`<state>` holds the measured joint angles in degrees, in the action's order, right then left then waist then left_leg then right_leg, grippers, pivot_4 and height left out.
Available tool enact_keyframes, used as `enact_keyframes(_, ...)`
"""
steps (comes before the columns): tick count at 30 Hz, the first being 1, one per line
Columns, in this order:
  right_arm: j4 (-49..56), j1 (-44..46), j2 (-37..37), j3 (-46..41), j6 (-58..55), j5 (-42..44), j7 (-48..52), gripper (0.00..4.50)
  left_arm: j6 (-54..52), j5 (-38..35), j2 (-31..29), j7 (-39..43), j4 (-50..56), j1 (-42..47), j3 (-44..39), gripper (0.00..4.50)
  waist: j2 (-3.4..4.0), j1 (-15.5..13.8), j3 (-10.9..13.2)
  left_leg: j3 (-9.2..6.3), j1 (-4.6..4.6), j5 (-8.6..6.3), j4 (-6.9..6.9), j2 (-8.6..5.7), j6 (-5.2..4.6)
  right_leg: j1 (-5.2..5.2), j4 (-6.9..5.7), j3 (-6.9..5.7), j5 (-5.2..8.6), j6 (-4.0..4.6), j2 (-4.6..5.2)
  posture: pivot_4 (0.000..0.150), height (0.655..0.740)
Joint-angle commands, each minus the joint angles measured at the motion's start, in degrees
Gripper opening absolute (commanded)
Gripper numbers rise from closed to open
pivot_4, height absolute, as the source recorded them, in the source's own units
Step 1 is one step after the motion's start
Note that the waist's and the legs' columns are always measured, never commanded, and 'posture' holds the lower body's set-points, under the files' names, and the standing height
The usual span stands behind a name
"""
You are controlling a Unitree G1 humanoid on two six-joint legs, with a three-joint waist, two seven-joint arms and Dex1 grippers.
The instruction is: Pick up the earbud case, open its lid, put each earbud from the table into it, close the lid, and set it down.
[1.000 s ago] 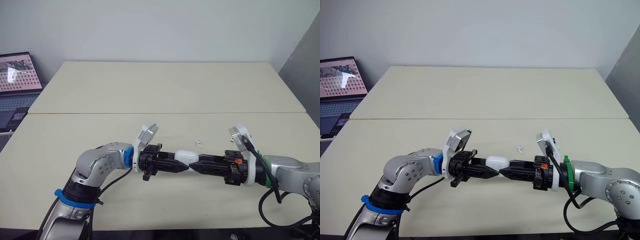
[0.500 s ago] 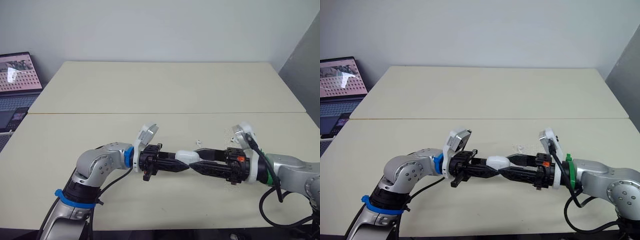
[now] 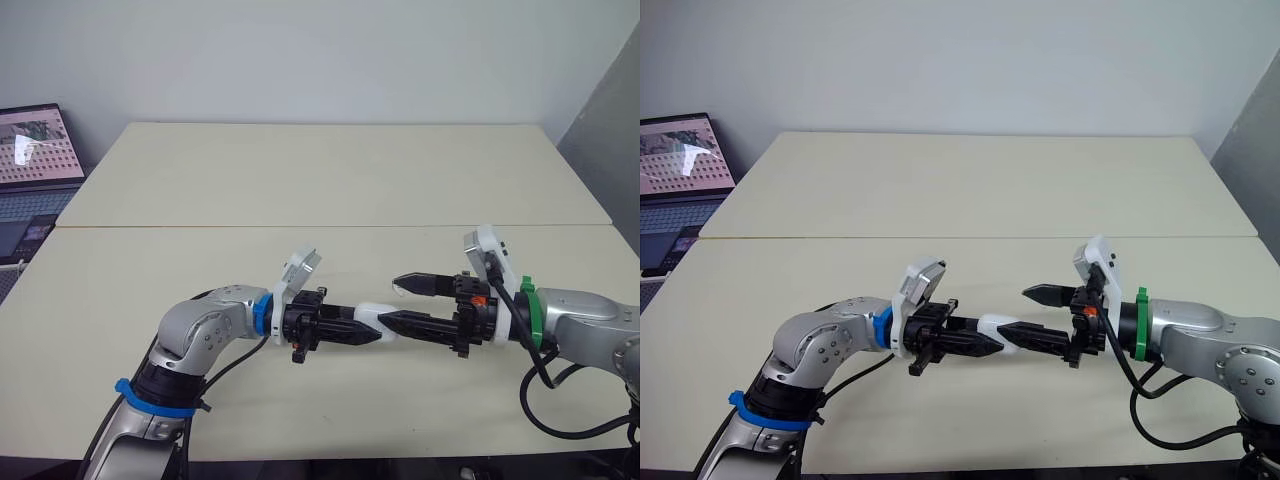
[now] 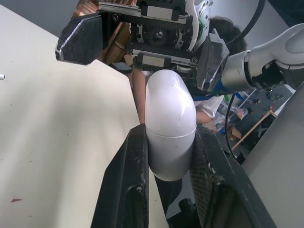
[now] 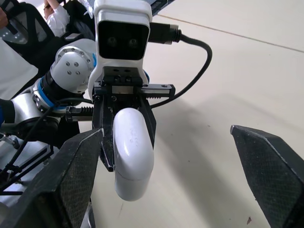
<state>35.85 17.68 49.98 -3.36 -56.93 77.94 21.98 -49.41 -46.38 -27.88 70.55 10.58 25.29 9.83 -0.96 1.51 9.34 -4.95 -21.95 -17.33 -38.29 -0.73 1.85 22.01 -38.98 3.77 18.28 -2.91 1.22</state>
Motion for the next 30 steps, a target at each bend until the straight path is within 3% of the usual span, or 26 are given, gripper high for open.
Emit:
enact_keyframes(1,2.75,2.18,1.58,-0.99,-0.24,0.09,1.20,4.49,2.00,0.74,0.39,0.40,0.85,-0.06,0.48,0.78,0.00,0.01,0.00,-0.01,0.00,0.00,0.00,0.00,0.00,0.00,0.00,0.00,0.00,0.00,0.00,0.150,0.7400)
enact_keyframes(19,1.16,4.45,2.74,0.54,-2.43,-6.80,2.29,4.49,3.66,1.66,0.94,0.83,0.49,-0.73,0.77,0.78,0.00,0.01,0.00,-0.02,-0.02,0.00,-0.03,0.00,0.00,0.00,0.00,-0.01,0.00,0.00,0.00,0.150,0.7400)
enact_keyframes(30,-0.56,4.98,-0.72,-3.90,-1.19,-2.91,0.60,4.49,3.72,1.80,0.73,1.14,0.05,-0.84,0.81,0.78,0.00,0.01,0.00,-0.02,-0.03,0.00,-0.04,0.00,0.00,0.00,-0.01,-0.01,0.00,0.01,0.00,0.150,0.7400)
